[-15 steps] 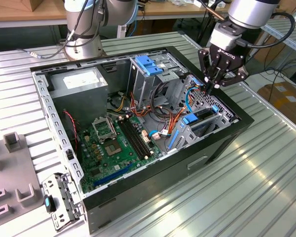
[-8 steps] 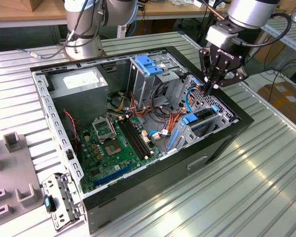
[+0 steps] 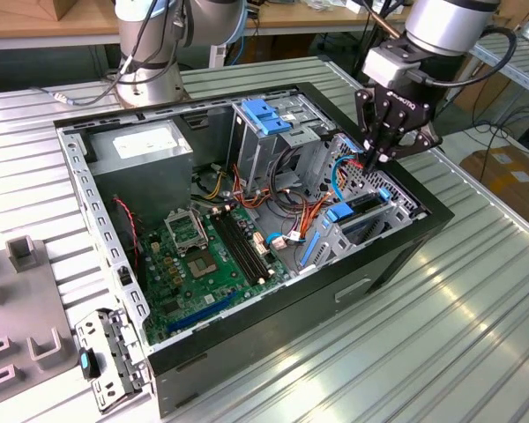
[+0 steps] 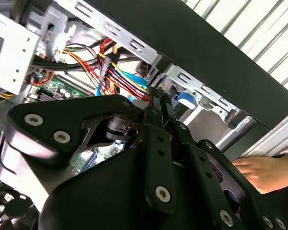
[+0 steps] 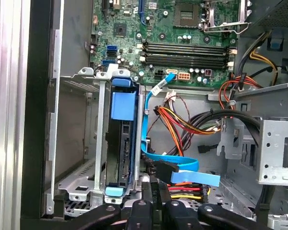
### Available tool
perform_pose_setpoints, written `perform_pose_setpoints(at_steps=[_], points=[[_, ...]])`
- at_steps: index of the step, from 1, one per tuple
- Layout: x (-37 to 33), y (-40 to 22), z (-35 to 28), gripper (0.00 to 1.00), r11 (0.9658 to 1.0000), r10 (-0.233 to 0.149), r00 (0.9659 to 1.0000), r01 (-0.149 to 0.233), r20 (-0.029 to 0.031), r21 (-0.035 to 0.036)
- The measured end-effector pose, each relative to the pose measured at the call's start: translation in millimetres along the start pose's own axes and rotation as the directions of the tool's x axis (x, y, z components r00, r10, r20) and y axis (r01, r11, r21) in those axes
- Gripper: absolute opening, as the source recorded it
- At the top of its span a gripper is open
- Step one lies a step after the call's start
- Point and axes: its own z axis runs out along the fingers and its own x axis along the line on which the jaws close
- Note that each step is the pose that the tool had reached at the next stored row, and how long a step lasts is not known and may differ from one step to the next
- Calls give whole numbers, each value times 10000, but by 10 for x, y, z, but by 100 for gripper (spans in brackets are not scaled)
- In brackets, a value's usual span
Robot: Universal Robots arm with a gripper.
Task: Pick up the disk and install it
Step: 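Insert the first disk wire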
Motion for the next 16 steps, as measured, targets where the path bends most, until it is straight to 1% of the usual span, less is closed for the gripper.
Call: perform_pose_setpoints(at_steps=[1, 14, 15, 16], points=[[54, 4, 12, 17, 10000, 6, 10000, -6, 4, -1], [59, 4, 11, 17, 10000, 5, 10000, -5, 1, 0], [61, 4, 12, 17, 10000, 5, 10000, -5, 2, 0], [78, 5, 15, 17, 10000, 5, 10000, -5, 1, 0]])
